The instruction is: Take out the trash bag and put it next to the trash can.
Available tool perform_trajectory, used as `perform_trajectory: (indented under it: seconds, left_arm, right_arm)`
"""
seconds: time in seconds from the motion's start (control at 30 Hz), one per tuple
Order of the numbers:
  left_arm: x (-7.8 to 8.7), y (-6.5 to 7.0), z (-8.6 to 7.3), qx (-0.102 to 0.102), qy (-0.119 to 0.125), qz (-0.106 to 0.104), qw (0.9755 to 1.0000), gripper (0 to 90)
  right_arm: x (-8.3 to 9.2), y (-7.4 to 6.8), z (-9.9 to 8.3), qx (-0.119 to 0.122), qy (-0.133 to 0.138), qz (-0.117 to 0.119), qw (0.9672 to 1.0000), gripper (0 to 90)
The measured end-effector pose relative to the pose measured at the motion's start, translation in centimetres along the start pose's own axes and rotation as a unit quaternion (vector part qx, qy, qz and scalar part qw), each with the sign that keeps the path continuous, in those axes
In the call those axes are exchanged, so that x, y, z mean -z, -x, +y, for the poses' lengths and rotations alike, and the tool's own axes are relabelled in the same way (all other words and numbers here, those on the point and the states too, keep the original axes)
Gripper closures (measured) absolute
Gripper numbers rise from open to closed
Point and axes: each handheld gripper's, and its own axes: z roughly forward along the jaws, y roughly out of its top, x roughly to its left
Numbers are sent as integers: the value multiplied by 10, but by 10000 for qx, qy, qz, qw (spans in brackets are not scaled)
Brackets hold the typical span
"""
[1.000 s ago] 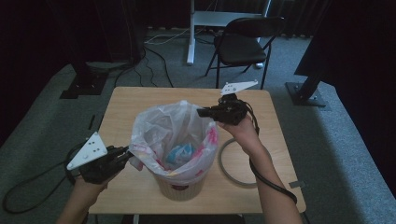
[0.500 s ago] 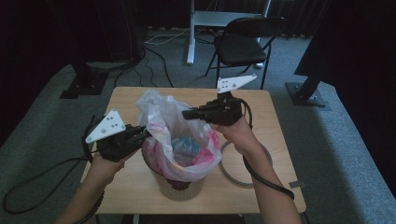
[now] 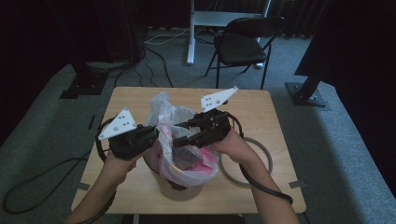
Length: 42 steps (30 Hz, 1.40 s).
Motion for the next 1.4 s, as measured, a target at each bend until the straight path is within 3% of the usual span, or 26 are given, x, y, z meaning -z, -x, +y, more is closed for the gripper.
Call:
perform_trajectory:
  seconds: [0.03, 0.13, 0.23, 0.3, 0.37, 0.4, 0.47, 0.5, 0.53, 0.63, 0.83, 0.93, 1.0, 1.2, 1.4]
  left_arm:
    - [0, 1, 1, -11, -2, -58, 10000, 876]
    - [-4, 5, 2, -84, -66, -164, 9998, 876]
    - [-7, 9, 3, -103, -84, -327, 9994, 876]
    - [-7, 10, 4, -101, -13, -284, 9995, 876]
    - [-5, 9, 5, -69, 27, -320, 9995, 875]
    - [-5, 8, 5, -17, 55, -330, 9994, 875]
    - [-4, 8, 4, 0, 49, -331, 9994, 875]
    - [-4, 7, 4, 12, 59, -320, 9995, 875]
    - [-4, 7, 3, 25, 66, -313, 9995, 875]
    - [-3, 6, 2, 18, 42, -316, 9995, 846]
    - [5, 2, 0, 89, 58, -221, 9997, 624]
    - [10, 2, 0, 78, -67, -61, 9999, 449]
    - [14, 1, -1, 111, -127, -59, 9998, 382]
    - [30, 1, -14, 80, -277, -73, 9996, 245]
    - [46, 2, -30, 117, -368, 63, 9992, 100]
  right_arm:
    - [-2, 2, -1, -64, -71, -107, 9999, 416]
    - [-7, 5, 0, -166, -166, -115, 9997, 373]
    - [-13, 1, 7, 17, -267, -126, 9996, 373]
    - [-19, -2, 9, 157, -458, -149, 9987, 401]
    - [-22, -2, 10, 170, -647, -143, 9977, 550]
    - [-25, -2, 10, 222, -740, -132, 9969, 565]
    - [-27, -3, 9, 273, -835, -219, 9959, 777]
    - [-27, -2, 9, 253, -805, -220, 9962, 826]
    - [-27, -2, 9, 200, -771, -243, 9965, 870]
    - [-27, -2, 8, 234, -759, -320, 9963, 888]
    - [-22, -1, 7, 221, -602, -414, 9971, 891]
    - [-16, 1, 8, 164, -474, -440, 9978, 891]
    - [-12, 3, 9, 111, -391, -414, 9983, 891]
    - [2, 3, 14, 109, -171, -588, 9981, 891]
    - [20, 1, 22, 131, 79, -690, 9975, 891]
